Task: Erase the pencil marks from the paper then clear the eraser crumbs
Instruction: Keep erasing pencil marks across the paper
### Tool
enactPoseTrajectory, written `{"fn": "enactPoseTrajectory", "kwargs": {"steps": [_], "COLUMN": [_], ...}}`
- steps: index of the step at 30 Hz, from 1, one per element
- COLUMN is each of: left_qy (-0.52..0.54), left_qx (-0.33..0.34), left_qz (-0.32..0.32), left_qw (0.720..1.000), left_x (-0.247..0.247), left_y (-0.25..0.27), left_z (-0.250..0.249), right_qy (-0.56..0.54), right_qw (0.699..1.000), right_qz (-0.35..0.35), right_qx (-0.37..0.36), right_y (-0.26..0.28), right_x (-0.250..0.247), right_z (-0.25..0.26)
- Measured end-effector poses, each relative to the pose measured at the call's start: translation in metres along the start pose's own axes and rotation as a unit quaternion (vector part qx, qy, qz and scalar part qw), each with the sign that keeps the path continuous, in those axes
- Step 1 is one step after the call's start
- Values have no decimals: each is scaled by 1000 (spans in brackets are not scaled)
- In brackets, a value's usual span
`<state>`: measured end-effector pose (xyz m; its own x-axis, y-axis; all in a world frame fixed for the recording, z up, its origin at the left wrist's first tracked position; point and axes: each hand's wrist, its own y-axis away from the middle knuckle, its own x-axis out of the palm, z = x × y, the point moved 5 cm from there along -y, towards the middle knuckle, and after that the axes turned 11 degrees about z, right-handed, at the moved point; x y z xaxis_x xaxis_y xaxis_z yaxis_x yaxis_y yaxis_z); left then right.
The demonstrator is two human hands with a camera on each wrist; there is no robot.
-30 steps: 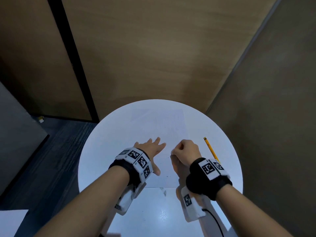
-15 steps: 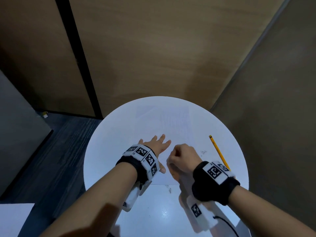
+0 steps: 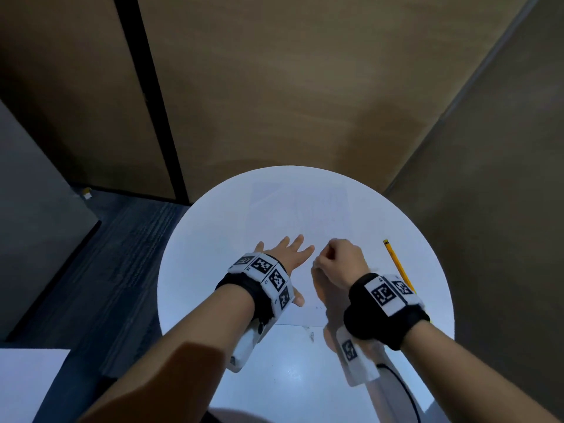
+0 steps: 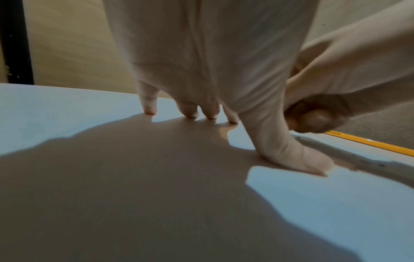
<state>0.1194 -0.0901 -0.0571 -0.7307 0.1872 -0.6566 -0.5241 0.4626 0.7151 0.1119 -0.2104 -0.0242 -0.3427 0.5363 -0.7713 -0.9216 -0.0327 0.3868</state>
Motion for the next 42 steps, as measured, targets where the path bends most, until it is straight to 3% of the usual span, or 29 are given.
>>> {"fn": "enactPoseTrajectory", "kwargs": {"steps": [4,9,14,19,24,29,33,38,42], "left_qy": [-1,5,5,4,17,16,26,15,26], "left_qx": [-2,-1,-5,0,-4,2,-2,2,0], "left_qz": [4,2,2,-8,-23,-18,-22,-25,-27], "left_qw": [1000,1000,1000,1000,1000,1000,999,1000,999], "left_x": [-1,1,-1,2,1,4,0,6,2], "left_y": [1,1,2,-1,-1,-2,0,-2,-2], "left_z": [-3,0,-4,1,0,1,-2,1,1], "right_qy": [25,12,55,25,82,45,79,56,89], "right_qw": [993,1000,988,999,984,996,984,996,980], "right_qz": [106,4,122,13,122,43,126,19,145], "right_qx": [-44,-13,-73,-41,-97,-65,-97,-60,-102], "right_y": [16,-5,16,-4,17,-1,13,-6,13], "right_x": [27,-4,27,1,27,4,26,1,24], "right_z": [6,-1,12,4,14,12,19,14,15]}}
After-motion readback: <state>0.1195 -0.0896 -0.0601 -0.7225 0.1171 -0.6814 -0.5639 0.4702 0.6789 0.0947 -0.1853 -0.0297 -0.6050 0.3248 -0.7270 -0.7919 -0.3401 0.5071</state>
